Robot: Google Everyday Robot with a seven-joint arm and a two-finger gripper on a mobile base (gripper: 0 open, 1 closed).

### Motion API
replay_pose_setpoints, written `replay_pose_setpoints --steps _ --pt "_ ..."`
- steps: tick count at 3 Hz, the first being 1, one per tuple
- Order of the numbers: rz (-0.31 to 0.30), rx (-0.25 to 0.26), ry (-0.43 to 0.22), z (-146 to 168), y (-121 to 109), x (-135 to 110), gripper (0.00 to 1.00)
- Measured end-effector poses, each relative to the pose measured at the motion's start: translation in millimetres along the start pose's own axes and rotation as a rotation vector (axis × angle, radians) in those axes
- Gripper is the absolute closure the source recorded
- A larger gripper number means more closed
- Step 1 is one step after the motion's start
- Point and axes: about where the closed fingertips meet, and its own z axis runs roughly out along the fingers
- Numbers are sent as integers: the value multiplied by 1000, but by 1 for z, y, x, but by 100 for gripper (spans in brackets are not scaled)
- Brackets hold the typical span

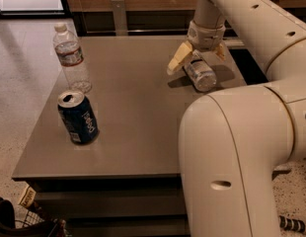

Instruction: Place blue plastic bottle upright

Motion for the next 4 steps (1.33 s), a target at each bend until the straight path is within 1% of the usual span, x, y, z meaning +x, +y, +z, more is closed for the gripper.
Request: replay_pose_setpoints --steps 1,2,3,4 --pt "1 -5 7 6 5 -2 3" --pt "15 23 30 13 3 -2 26" --pt "14 27 3 18 3 -11 64" --pt "14 27 3 16 3 -11 87"
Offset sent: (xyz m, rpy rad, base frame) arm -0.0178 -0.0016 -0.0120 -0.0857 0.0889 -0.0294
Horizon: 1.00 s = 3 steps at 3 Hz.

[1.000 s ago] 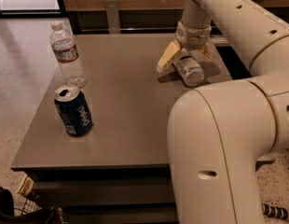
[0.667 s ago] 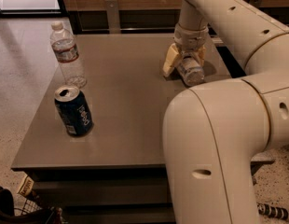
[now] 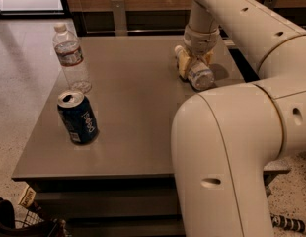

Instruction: Place blue plastic bottle upright

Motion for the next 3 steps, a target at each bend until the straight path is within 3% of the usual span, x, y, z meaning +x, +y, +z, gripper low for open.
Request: replay_pose_setpoints --steps 1,2,3 --pt "0 1 -9 2 0 -4 100" --pt "0 1 -9 0 0 -4 100" --pt "-1 51 -95 -24 -18 0 100"
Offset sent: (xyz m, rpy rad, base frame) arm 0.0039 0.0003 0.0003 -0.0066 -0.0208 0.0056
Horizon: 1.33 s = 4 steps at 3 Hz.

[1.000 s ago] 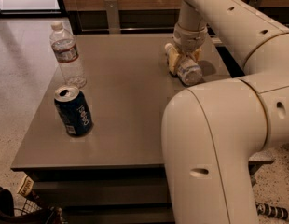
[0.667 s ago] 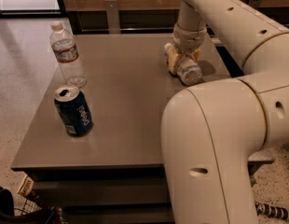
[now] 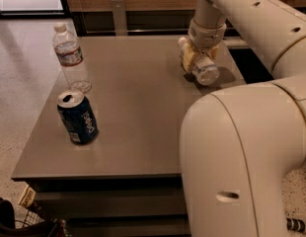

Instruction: Place blue plastic bottle upright

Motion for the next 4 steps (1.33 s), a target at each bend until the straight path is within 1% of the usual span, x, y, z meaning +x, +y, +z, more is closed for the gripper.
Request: replay_pose_setpoints --steps 1,2,3,4 --pt "3 25 -81 -26 -18 8 100" --pt "-12 -16 -233 -60 -40 26 100" --pt "-48 -64 -374 -88 -54 40 100" --pt "-141 -124 -573 -110 -53 43 100"
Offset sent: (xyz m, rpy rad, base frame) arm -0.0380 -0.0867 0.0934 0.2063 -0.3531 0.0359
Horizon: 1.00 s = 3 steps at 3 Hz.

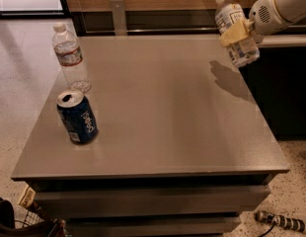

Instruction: Place blue plastic bottle upright

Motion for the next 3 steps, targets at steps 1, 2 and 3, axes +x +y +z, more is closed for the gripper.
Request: replay_pose_setpoints --steps 1,2,3 --pt "-72 -69 -195 -11 7 -9 100" --pt "-172 -141 -332 -17 20 -18 100" --pt "-318 -199 -416 -15 34 -25 100"
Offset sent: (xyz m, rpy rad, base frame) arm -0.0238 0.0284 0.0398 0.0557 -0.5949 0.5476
